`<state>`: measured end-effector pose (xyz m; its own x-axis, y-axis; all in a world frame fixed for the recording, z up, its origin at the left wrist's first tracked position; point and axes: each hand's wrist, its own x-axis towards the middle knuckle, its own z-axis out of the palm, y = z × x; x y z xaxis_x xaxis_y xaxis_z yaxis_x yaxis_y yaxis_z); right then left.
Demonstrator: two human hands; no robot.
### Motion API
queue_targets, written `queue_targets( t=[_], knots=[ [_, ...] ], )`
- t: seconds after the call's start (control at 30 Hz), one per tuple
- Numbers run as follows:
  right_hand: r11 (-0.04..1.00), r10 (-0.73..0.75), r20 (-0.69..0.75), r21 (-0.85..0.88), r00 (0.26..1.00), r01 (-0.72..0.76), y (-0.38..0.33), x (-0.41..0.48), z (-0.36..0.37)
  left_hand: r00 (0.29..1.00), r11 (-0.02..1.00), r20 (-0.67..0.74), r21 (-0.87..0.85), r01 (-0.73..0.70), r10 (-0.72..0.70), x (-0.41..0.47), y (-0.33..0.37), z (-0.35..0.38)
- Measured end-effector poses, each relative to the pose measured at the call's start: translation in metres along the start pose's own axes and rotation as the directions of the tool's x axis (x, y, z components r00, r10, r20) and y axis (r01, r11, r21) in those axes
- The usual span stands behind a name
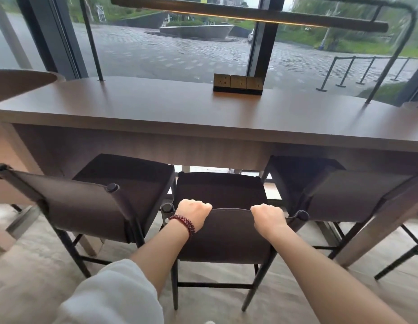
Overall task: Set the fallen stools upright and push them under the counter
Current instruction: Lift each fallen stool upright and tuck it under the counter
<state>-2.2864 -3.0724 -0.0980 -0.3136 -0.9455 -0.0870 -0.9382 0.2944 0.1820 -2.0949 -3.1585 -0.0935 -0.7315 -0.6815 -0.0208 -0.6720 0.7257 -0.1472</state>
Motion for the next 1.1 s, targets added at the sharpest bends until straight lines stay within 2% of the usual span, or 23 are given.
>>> queue_targets(
  t=[0.17, 0.33, 0.4, 0.5, 0.6, 0.67, 0.8, 0.83, 0.87, 0.93, 1.07, 1.1],
  knots=[
    [1.000, 0.015, -0.010, 0.016, 1.000, -0.015, -0.002, 0.003, 0.000, 0.999, 0.999, 0.043, -0.042, 0.026, -0.024, 0.007, -0.001, 0.004],
    [1.000, 0.005, -0.044, -0.007, 0.999, -0.005, 0.000, 0.015, -0.001, 0.997, 0.999, -0.056, 0.018, 0.050, -0.049, 0.015, -0.004, -0.006],
    [1.000, -0.009, -0.063, 0.001, 0.998, 0.009, 0.004, 0.025, -0.004, 0.998, 0.998, -0.017, -0.020, 0.053, -0.053, 0.024, -0.005, -0.009],
    [0.997, -0.074, -0.225, -0.014, 0.972, 0.073, 0.008, 0.037, -0.009, 0.997, 0.998, -0.037, 0.003, 0.063, -0.063, 0.031, -0.007, -0.011],
    [0.992, -0.116, -0.283, 0.012, 0.952, 0.125, 0.017, 0.051, 0.000, 0.992, 0.993, -0.048, 0.033, 0.117, -0.115, 0.039, -0.006, -0.004],
    [0.993, -0.108, -0.286, 0.014, 0.952, 0.117, 0.020, 0.055, 0.005, 0.994, 0.995, -0.021, 0.011, 0.104, -0.104, 0.040, -0.007, -0.009],
    [0.994, -0.084, -0.275, 0.043, 0.958, 0.100, 0.019, 0.059, 0.005, 0.992, 0.995, -0.080, 0.026, 0.096, -0.093, 0.047, -0.011, -0.007],
    [0.993, -0.085, -0.291, 0.052, 0.953, 0.104, 0.018, 0.059, 0.005, 0.994, 0.995, -0.051, 0.010, 0.099, -0.098, 0.045, -0.010, -0.010],
    [0.992, -0.087, -0.300, 0.062, 0.950, 0.111, 0.018, 0.057, 0.005, 0.990, 0.995, -0.100, 0.011, 0.102, -0.101, 0.044, -0.010, -0.011],
    [0.991, -0.068, -0.273, 0.090, 0.960, 0.096, 0.016, 0.053, 0.006, 0.990, 0.993, -0.087, -0.059, 0.104, -0.109, 0.041, -0.009, -0.008],
    [0.999, -0.036, -0.173, 0.018, 0.984, 0.040, 0.008, 0.039, 0.006, 0.985, 0.989, -0.116, -0.097, 0.114, -0.125, 0.033, -0.006, 0.007],
    [0.999, -0.020, -0.184, 0.030, 0.983, 0.026, 0.007, 0.037, 0.008, 0.985, 0.987, -0.109, -0.098, 0.125, -0.136, 0.030, -0.005, 0.009]
  ],
)
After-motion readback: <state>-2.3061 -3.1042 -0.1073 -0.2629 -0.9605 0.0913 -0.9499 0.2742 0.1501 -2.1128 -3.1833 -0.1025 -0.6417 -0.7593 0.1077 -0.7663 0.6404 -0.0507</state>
